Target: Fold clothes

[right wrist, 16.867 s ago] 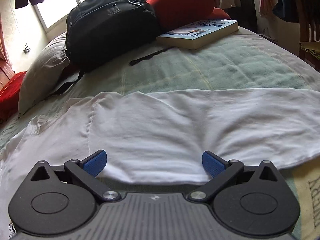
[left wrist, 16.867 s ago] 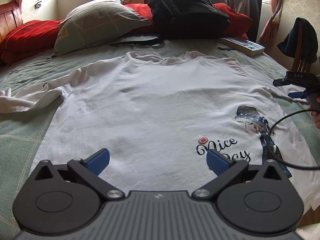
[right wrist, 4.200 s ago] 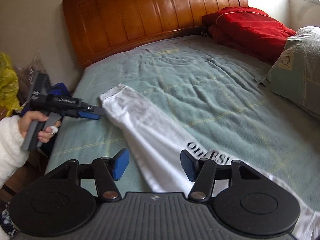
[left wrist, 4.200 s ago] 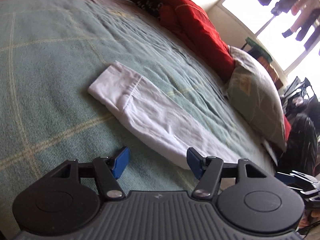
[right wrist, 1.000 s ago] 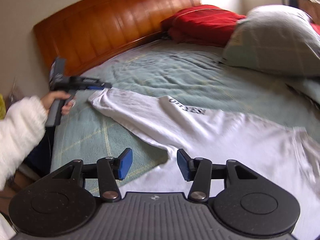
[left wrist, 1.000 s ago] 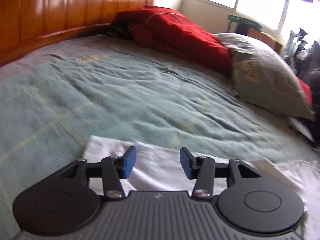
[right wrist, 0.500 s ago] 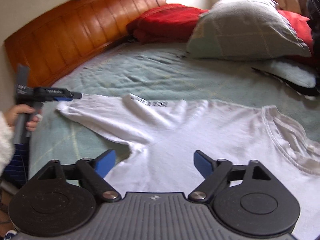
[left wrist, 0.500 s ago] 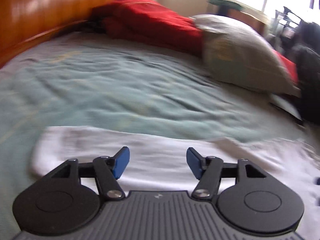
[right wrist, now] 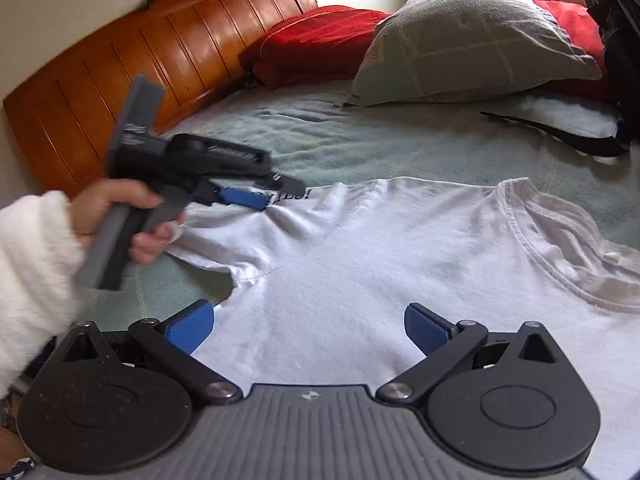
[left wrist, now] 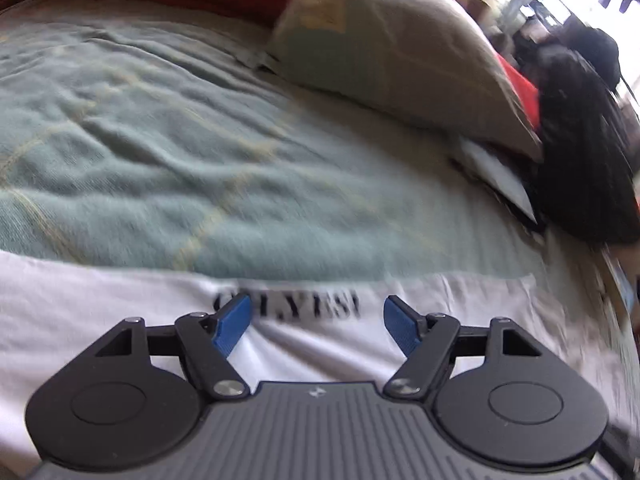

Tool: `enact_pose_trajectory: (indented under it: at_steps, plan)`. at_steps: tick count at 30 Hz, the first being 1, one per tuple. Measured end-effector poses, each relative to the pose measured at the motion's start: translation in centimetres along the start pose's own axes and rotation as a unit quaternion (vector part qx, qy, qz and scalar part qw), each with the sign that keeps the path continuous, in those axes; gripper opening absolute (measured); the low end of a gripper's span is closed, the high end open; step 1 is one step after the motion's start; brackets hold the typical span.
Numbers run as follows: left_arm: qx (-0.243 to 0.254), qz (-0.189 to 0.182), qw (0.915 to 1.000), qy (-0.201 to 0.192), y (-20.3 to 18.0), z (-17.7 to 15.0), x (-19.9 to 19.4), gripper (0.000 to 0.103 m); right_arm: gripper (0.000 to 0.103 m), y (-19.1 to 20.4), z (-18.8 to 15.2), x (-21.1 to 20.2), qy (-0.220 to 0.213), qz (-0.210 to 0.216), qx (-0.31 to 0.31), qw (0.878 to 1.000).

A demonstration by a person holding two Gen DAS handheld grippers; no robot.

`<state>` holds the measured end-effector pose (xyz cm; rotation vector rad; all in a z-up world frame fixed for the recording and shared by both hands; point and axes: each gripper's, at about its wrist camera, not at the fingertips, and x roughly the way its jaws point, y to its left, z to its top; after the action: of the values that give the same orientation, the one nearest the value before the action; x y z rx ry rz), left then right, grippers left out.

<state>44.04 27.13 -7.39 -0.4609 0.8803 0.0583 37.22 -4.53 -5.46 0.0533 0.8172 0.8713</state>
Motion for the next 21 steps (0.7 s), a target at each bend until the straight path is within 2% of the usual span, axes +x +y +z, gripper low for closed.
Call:
enact_pose_trajectory:
  at_steps: [3,6,10,15,18,20,21]
  plan:
    - [0.006,0.044,0.9989,-0.015,-1.3,1.2,0.0,0.072,0.103,-0.8,-0.4,0.4,0.008,0.012,0.009,1.0]
    - [0.026,0.021,0.9994,-0.013,-2.9,1.0,-1.8,0.073,0.103,-1.3,-0.5,0.0,0.008,0.02,0.018,1.0]
    - [0.042,-0.009,0.9988,0.021,-5.3,-0.5,-3.5,0.078,0.103,-2.1,-0.1,-0.8,-0.003,0.04,0.035,0.999]
    - [0.047,-0.011,0.9962,0.073,-6.5,-2.0,-0.8,0.08,0.103,-2.0,0.1,-1.5,-0.014,0.051,0.037,0.998]
    - [0.062,0.025,0.9966,0.049,-6.6,-1.0,1.5,0.08,0.103,-1.7,0.2,-1.9,-0.018,0.049,0.031,0.998]
    - [0.065,0.049,0.996,0.036,-7.0,-0.1,1.4,0.079,0.103,-1.5,0.2,-2.2,-0.023,0.046,0.025,0.998]
    - [0.066,0.048,0.9962,0.033,-7.0,0.2,0.6,0.079,0.103,-1.4,0.2,-2.4,-0.026,0.047,0.023,0.998]
